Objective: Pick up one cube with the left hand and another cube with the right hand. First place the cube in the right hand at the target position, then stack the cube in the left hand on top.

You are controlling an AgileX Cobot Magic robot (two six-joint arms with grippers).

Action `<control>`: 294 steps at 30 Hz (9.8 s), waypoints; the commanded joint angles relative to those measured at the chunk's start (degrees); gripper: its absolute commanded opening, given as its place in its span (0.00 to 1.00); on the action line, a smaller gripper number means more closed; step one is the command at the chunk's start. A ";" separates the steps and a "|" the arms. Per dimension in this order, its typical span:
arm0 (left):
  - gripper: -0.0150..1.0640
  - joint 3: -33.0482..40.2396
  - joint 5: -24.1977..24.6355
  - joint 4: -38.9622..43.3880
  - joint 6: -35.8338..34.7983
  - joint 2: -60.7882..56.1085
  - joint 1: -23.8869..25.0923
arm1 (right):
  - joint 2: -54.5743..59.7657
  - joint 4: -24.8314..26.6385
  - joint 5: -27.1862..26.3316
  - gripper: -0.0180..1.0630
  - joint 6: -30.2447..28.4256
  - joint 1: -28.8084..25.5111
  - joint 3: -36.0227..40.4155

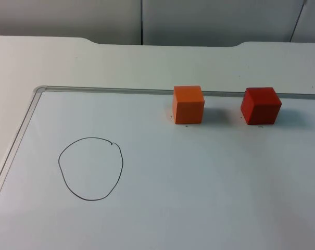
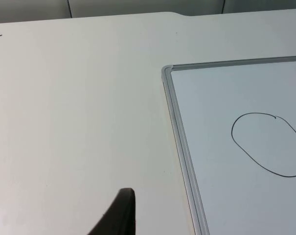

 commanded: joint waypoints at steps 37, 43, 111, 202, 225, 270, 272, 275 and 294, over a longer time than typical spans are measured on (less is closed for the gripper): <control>0.98 0.18 -0.53 -0.40 -0.05 -0.26 0.25 | 27.27 -1.34 -10.70 0.92 8.85 0.39 -0.53; 0.98 0.18 -0.53 -0.40 -0.05 -0.26 0.25 | 27.27 -1.34 -11.48 0.83 9.12 0.39 -0.53; 0.98 -1.58 -3.32 -6.84 5.20 -0.26 0.25 | -61.29 -25.59 -13.72 0.01 11.32 11.85 25.65; 0.98 -96.52 3.85 -11.08 40.91 140.28 -30.46 | -61.80 3.21 -8.42 0.01 -7.43 11.85 25.52; 0.98 -96.52 -4.17 -11.15 50.27 144.12 -30.46 | -61.80 3.54 -8.13 0.01 -7.43 11.85 25.52; 0.19 -96.52 -8.95 -12.34 52.39 147.06 -30.46 | -61.80 1.80 -8.07 0.01 -7.43 11.85 25.52; 0.09 -96.52 -8.85 -12.34 52.39 147.06 -30.46 | -61.80 1.68 -8.07 0.01 -7.43 11.85 25.52; 0.01 -96.52 -8.31 -12.23 51.87 146.63 -30.46 | -61.80 1.68 -8.07 0.01 -7.43 11.85 25.52; 0.01 -96.52 7.67 -4.91 36.87 127.31 -30.23 | -61.80 1.06 -10.79 0.01 -7.43 11.85 25.52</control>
